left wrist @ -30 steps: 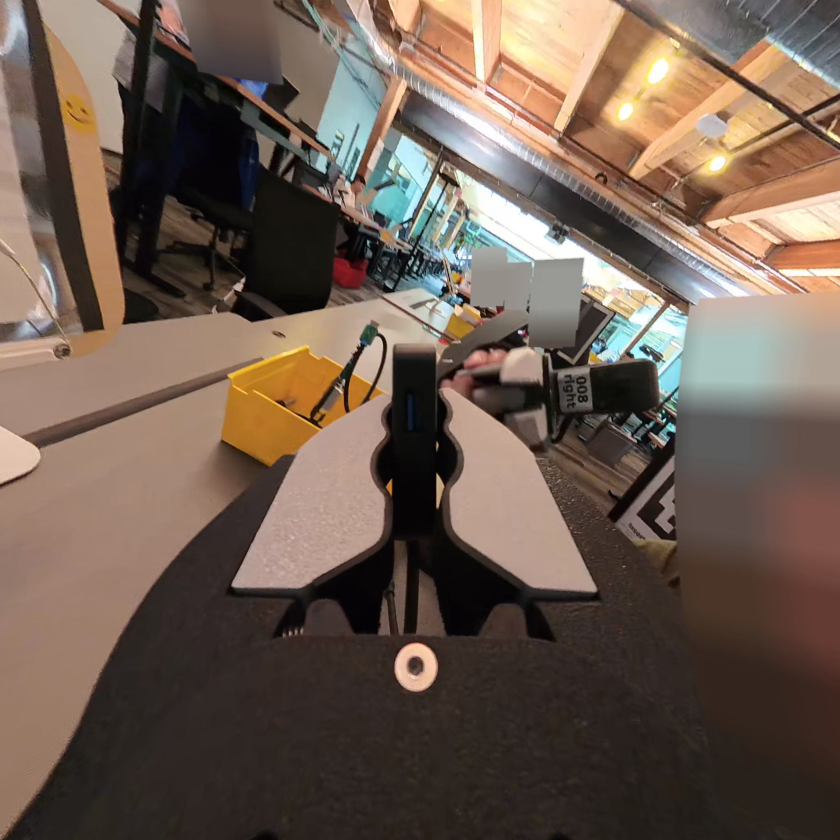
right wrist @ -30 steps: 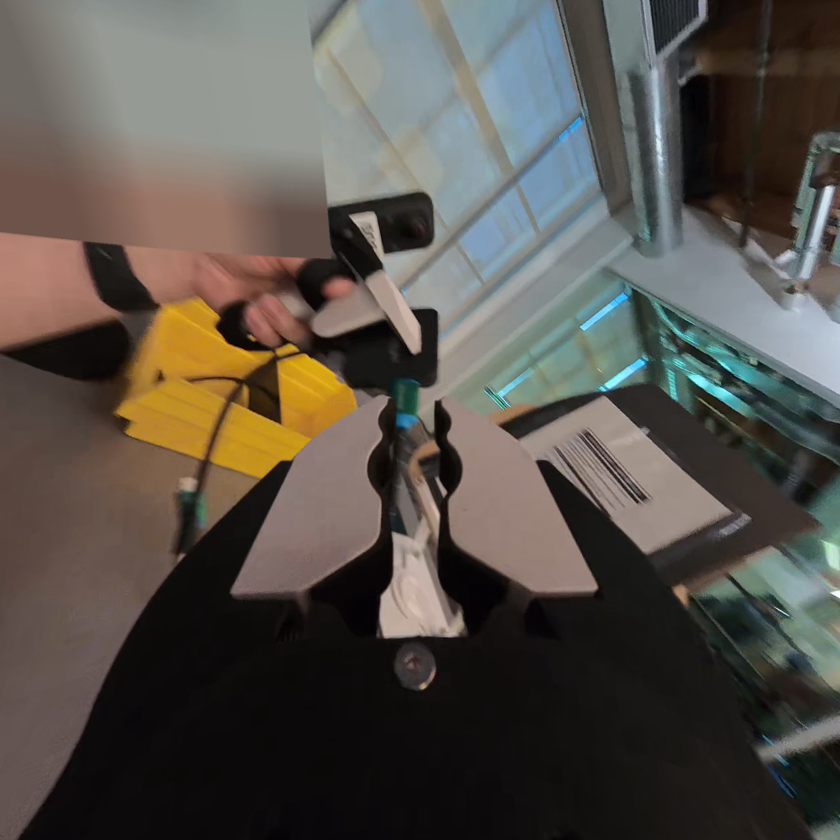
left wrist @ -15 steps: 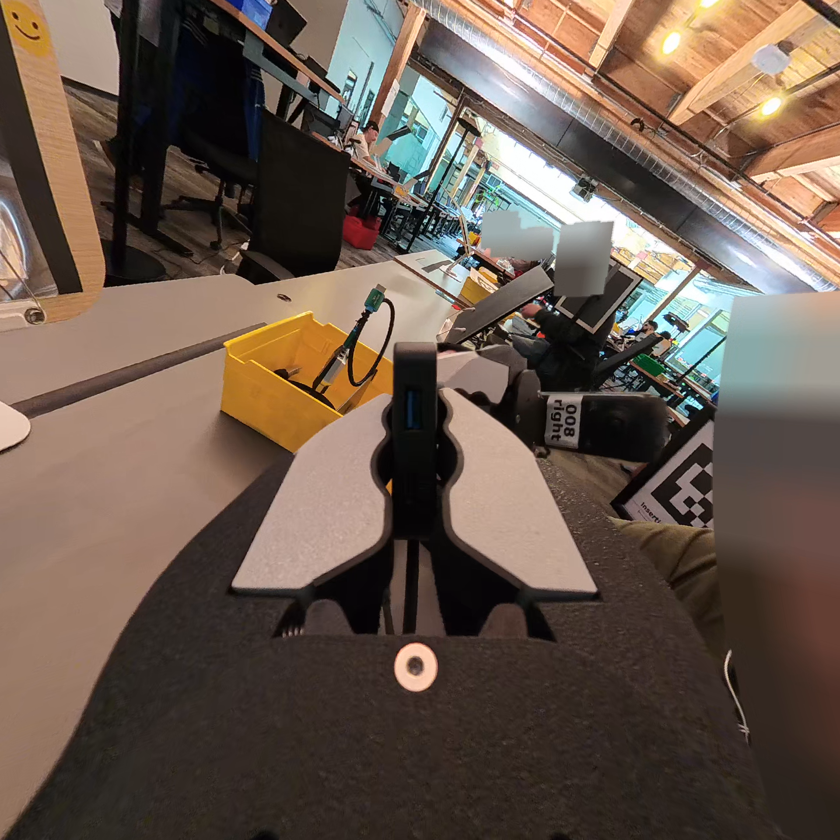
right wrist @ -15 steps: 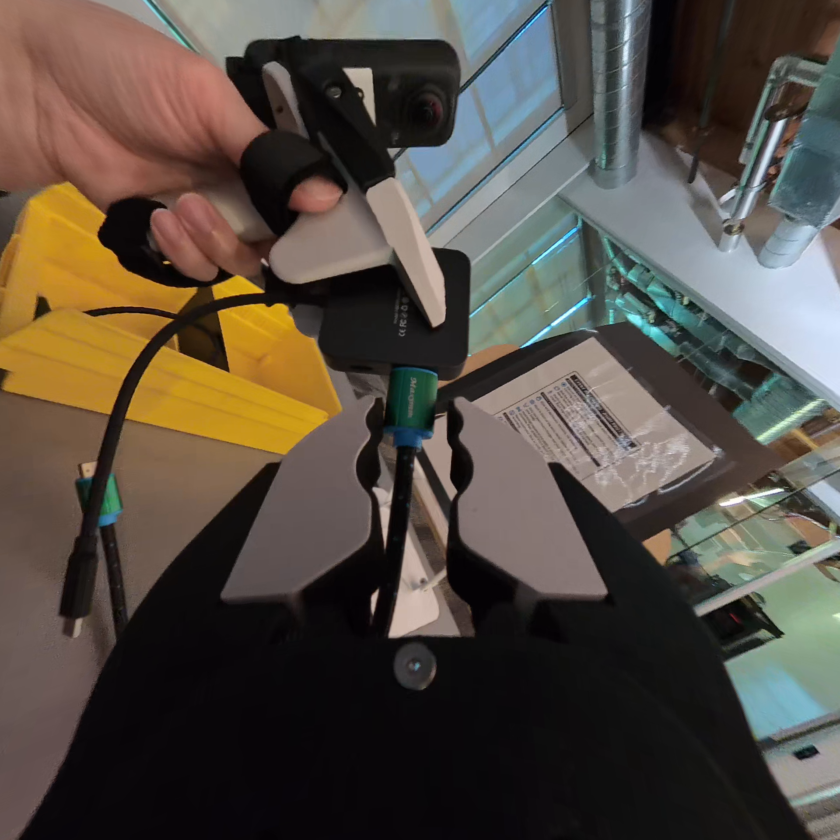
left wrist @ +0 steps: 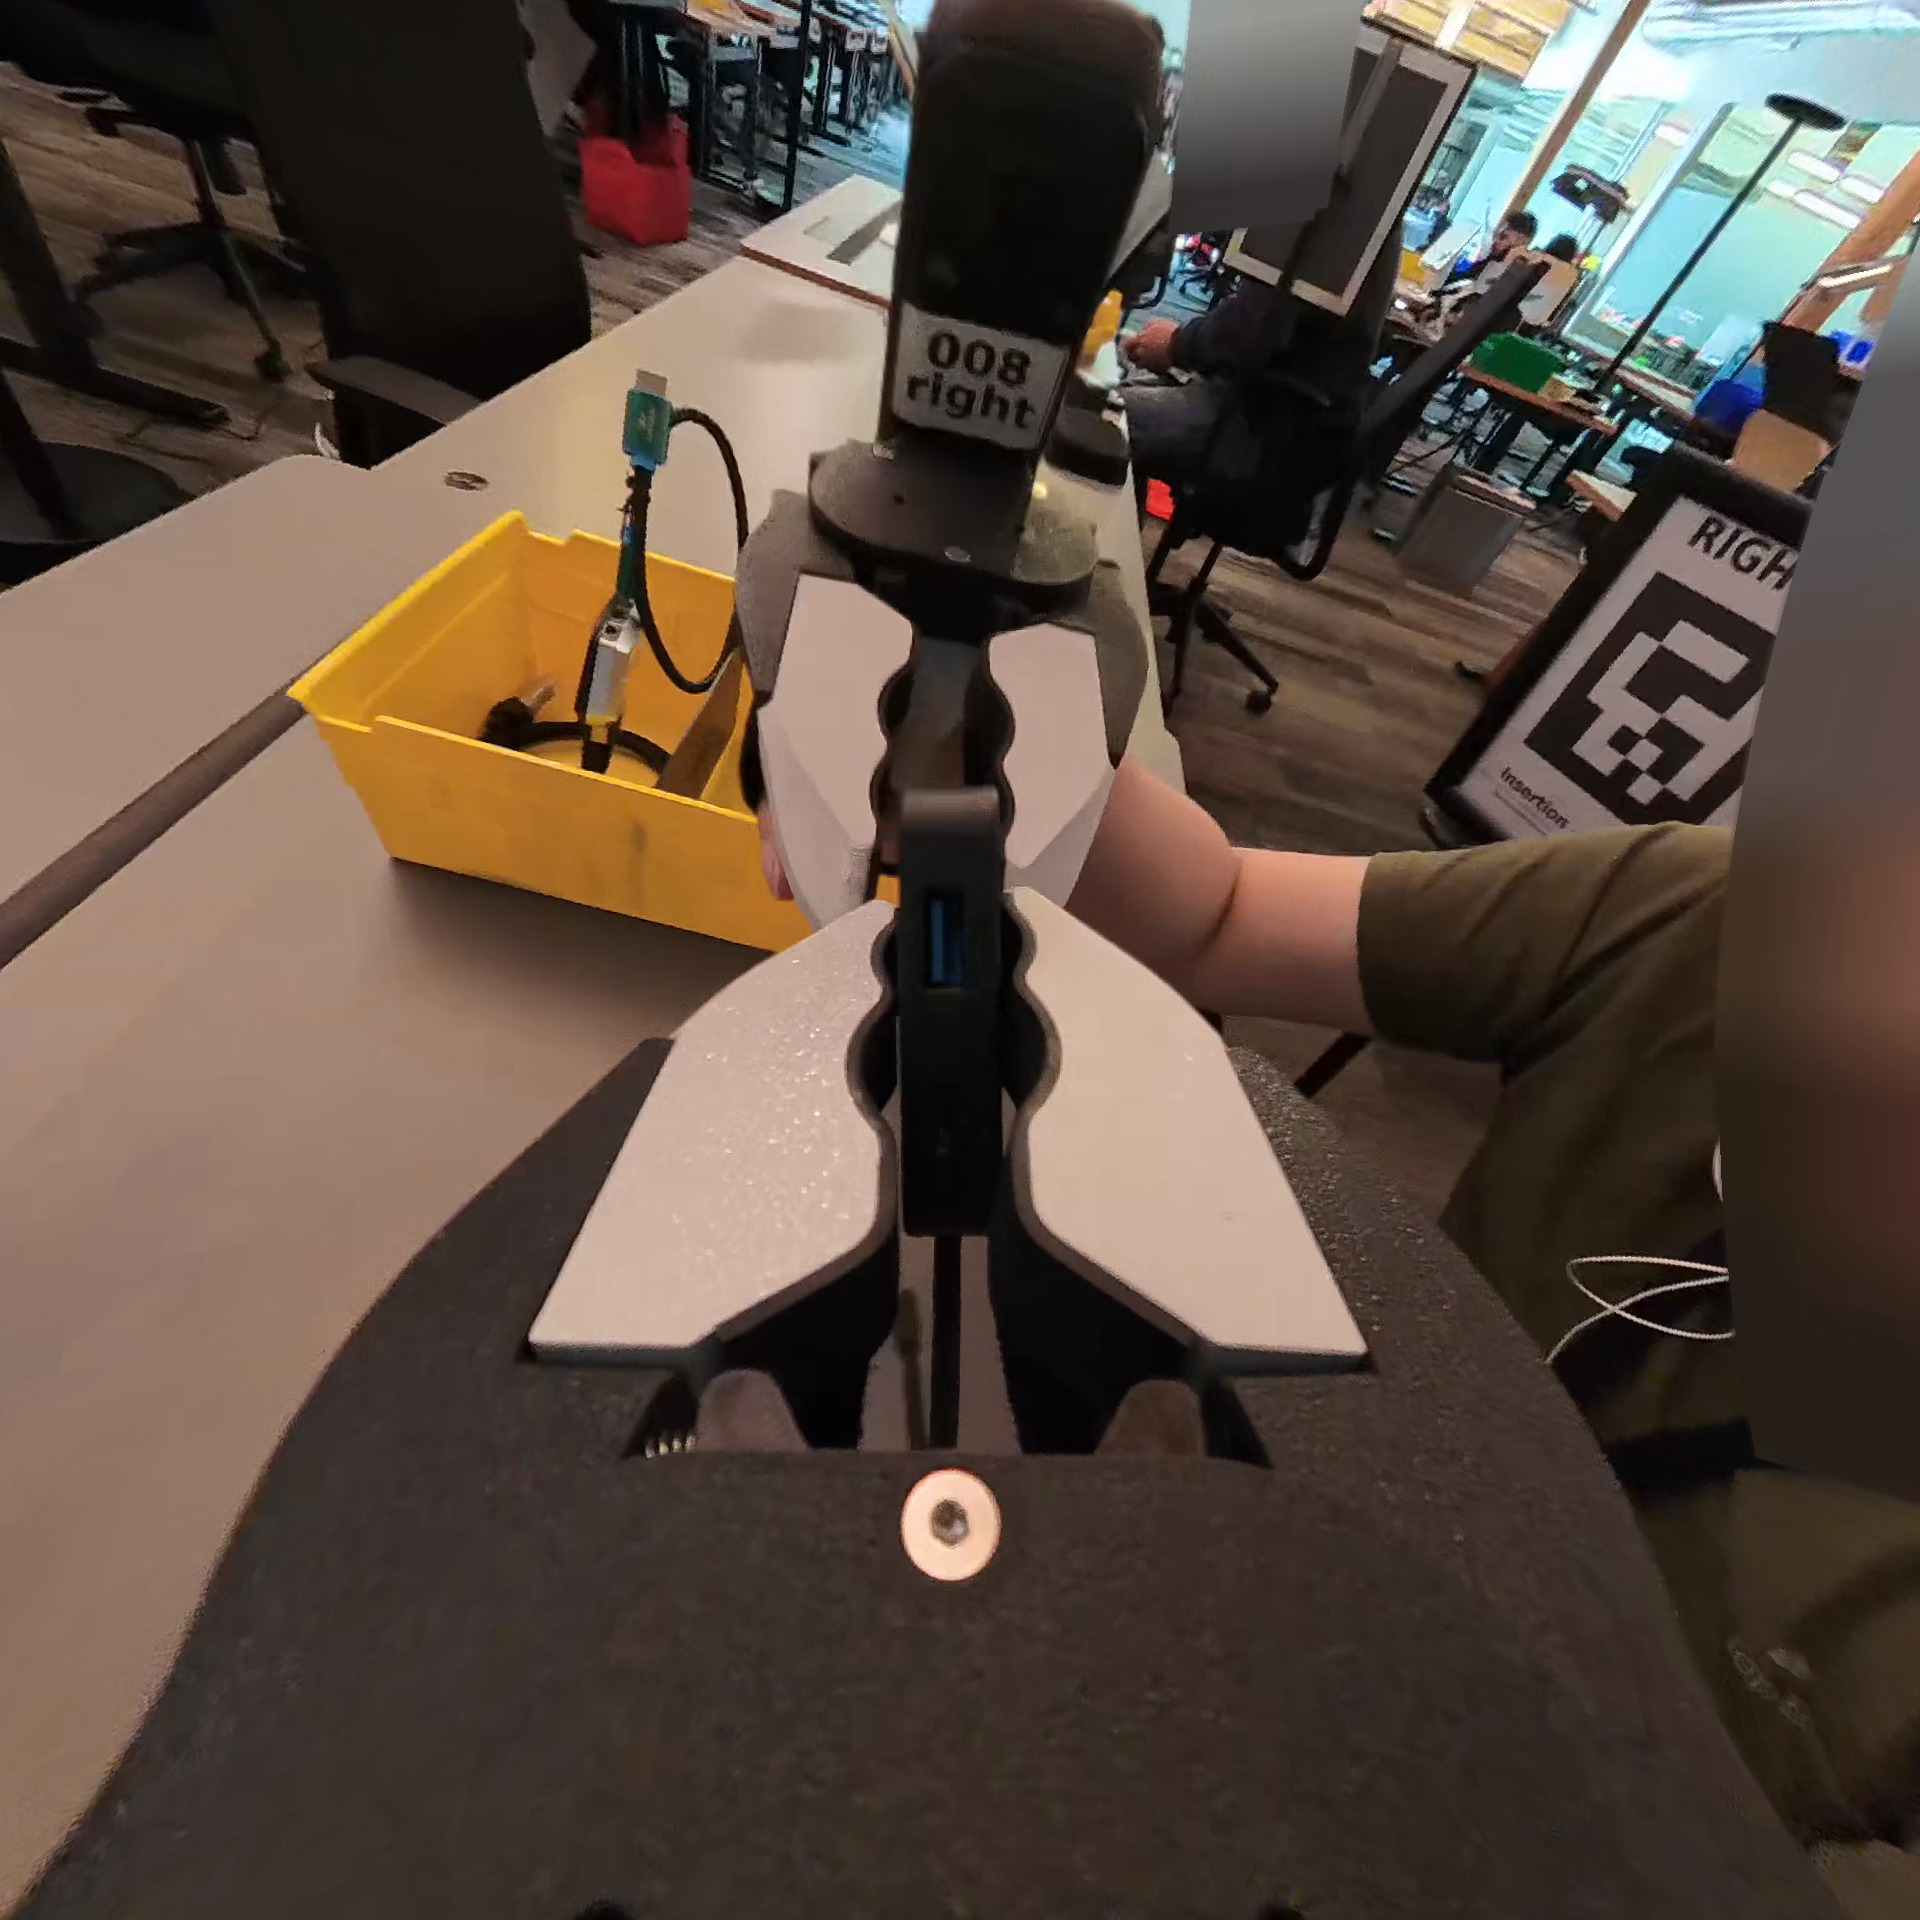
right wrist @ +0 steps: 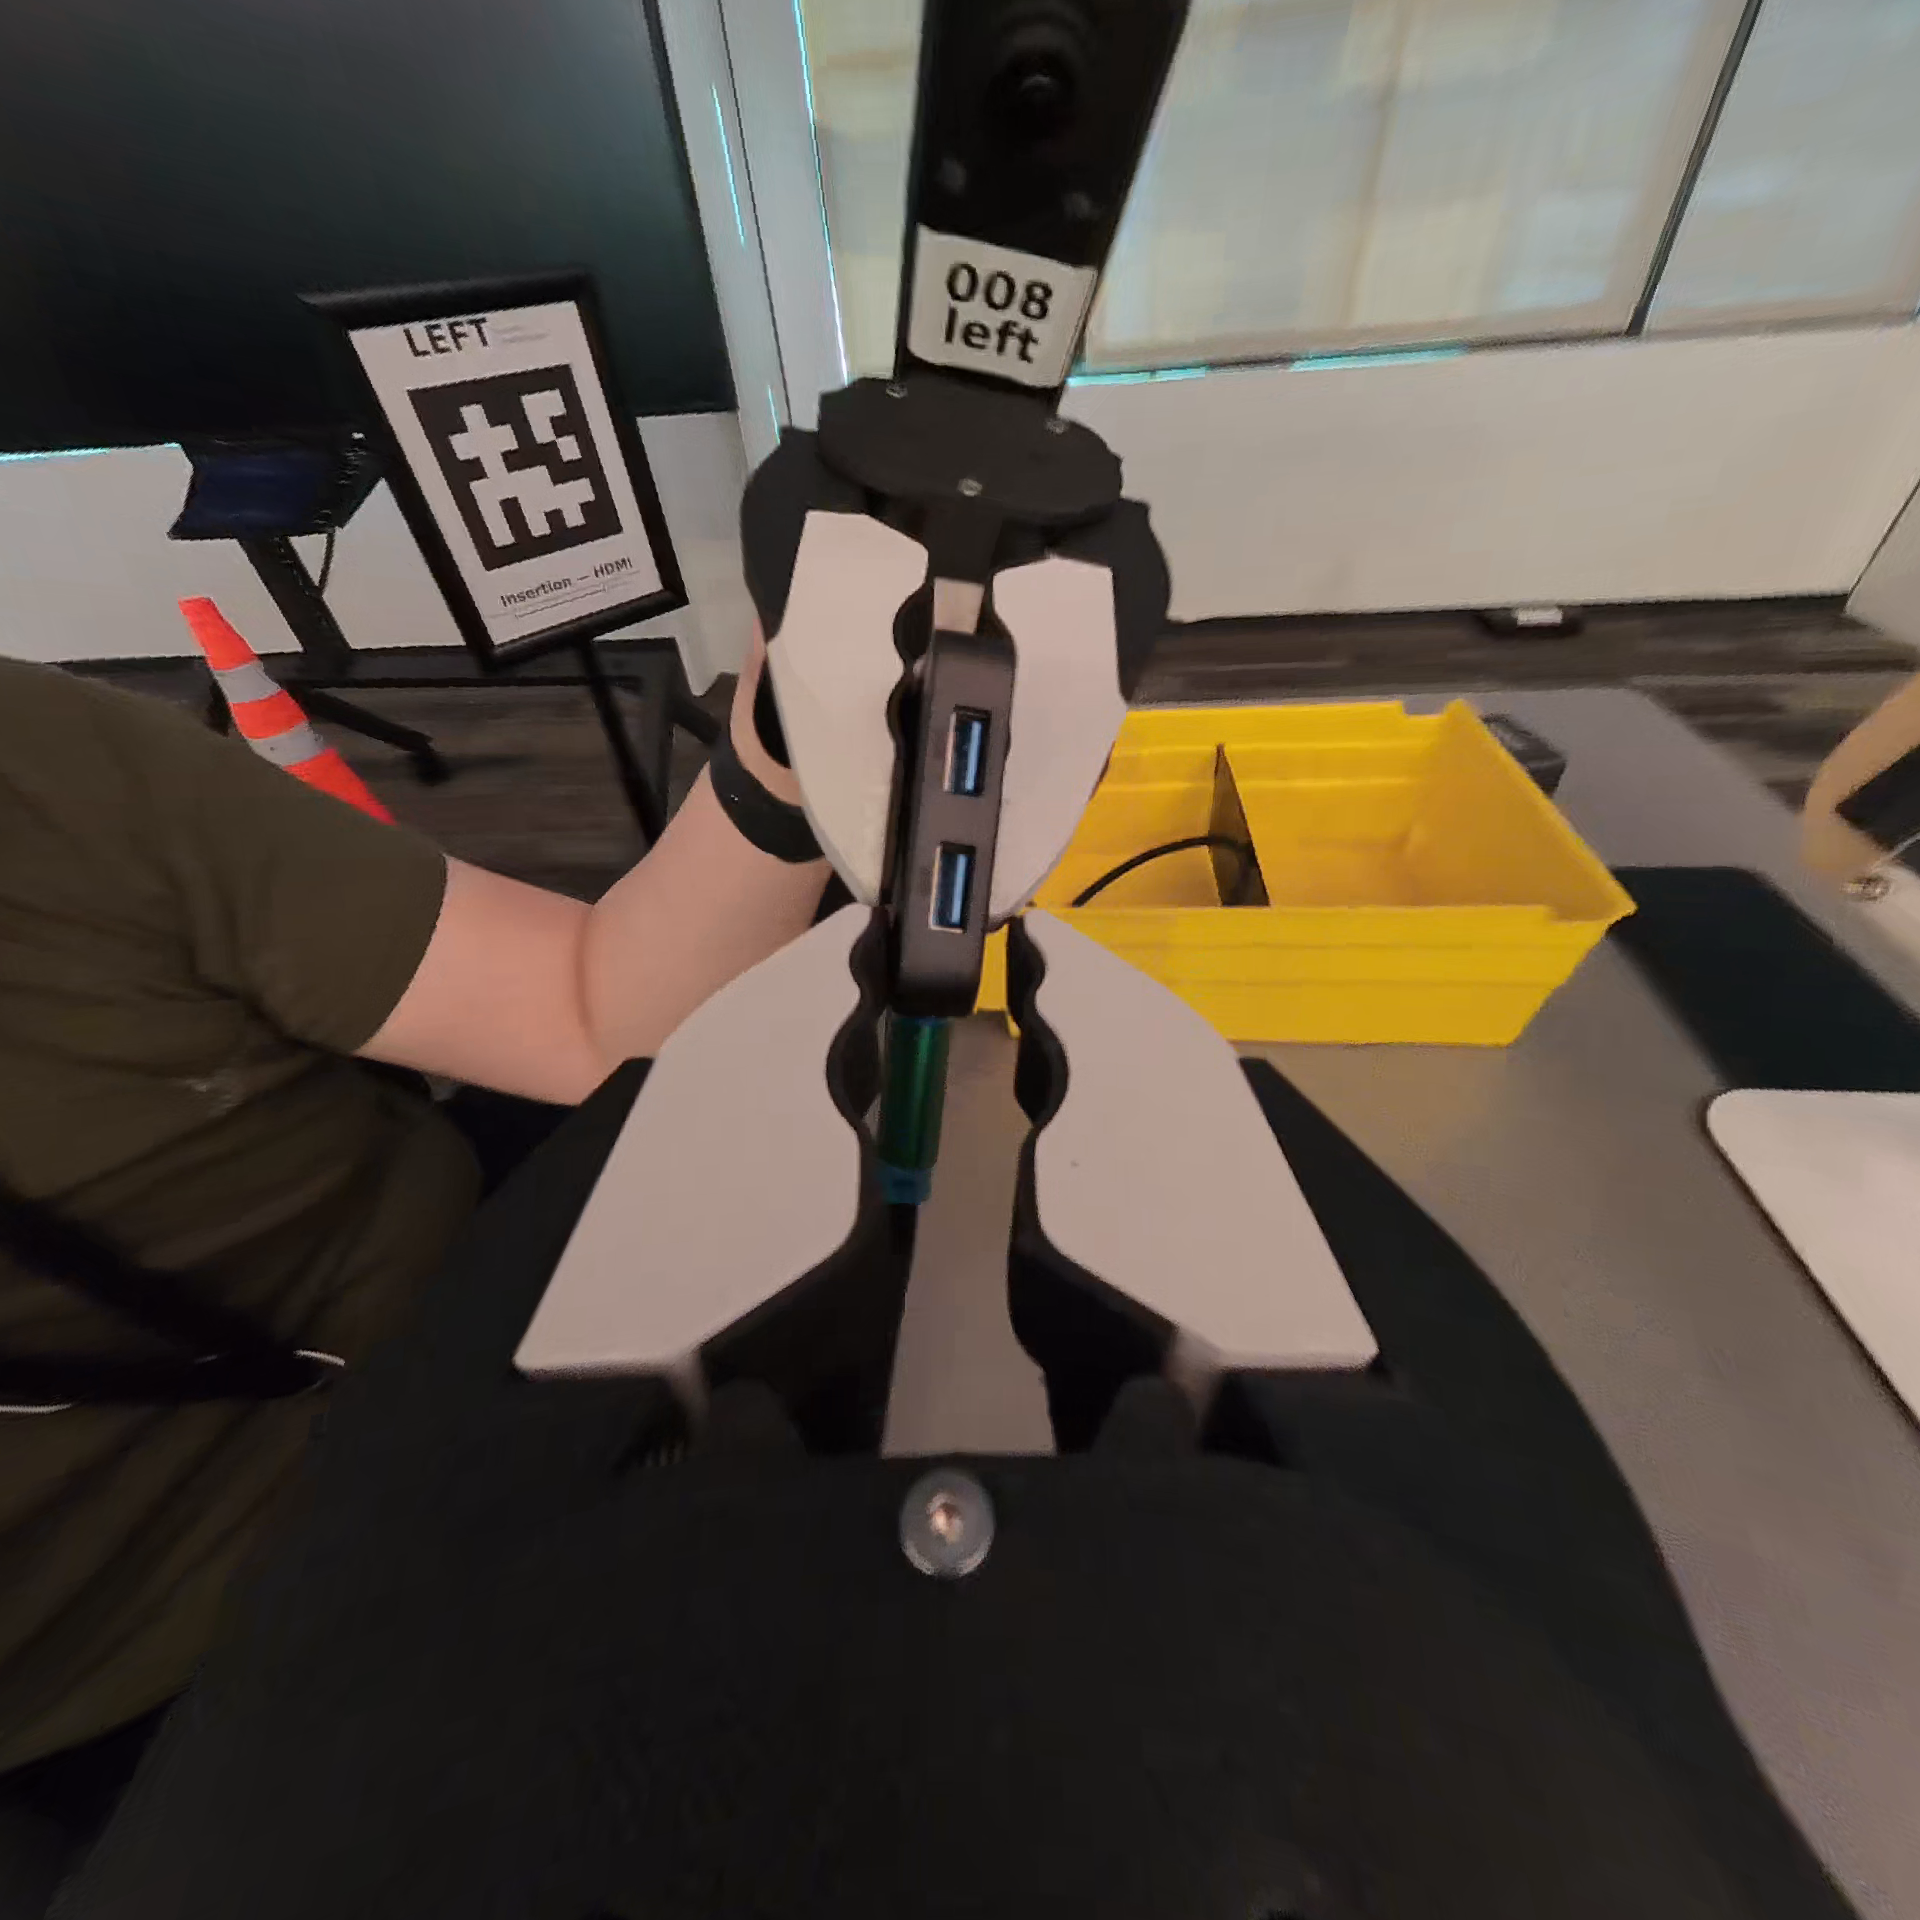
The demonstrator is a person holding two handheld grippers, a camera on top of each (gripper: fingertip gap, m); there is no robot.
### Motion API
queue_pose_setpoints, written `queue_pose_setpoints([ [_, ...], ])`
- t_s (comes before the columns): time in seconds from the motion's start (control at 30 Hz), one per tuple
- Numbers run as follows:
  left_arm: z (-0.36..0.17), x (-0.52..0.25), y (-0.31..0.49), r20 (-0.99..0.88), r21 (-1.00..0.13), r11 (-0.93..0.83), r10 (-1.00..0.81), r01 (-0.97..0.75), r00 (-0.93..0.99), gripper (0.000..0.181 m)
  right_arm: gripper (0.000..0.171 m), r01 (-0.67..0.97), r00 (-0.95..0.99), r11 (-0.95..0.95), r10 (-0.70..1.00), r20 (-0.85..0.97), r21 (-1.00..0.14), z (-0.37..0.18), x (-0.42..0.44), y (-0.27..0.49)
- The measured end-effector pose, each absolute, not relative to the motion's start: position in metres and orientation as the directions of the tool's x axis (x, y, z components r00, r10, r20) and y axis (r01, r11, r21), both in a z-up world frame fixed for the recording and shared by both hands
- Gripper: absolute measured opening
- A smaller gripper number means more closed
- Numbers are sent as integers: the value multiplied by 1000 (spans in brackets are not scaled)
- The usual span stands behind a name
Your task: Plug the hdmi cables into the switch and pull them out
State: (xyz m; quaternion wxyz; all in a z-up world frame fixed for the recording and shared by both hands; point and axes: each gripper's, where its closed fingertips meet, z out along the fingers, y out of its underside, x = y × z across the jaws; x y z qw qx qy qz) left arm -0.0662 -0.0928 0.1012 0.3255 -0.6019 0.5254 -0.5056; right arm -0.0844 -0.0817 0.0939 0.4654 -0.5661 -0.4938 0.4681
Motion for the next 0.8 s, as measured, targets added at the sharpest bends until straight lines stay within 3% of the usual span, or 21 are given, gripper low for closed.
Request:
queue_pose_setpoints([
  [0.2,130,-81,-69,235,-965,-238,-971,-111,33,33,14,87,146,-145,980,-132,-986,95,-73,-61],
  [0.4,104,-86,-63,292,-930,-295,-955,-221,45,39,14,16,146,-183,973,-179,-983,101,-66,-53],
  [0.47,97,-80,-62,262,-929,-263,-964,-260,40,16,14,11,128,-182,976,-179,-983,102,-66,-56],
  [0.6,94,-73,-71,254,-924,-243,-967,-296,3,14,16,39,132,-152,980,-146,-988,104,-63,-61],
  [0.73,97,-65,-73,229,-937,-219,-973,-273,-6,16,14,117,149,-111,984,-93,-987,105,-55,-66],
  [0.8,107,-63,-72,235,-949,-229,-972,-218,1,33,14,66,210,-77,976,-62,-995,123,-40,-65],
])
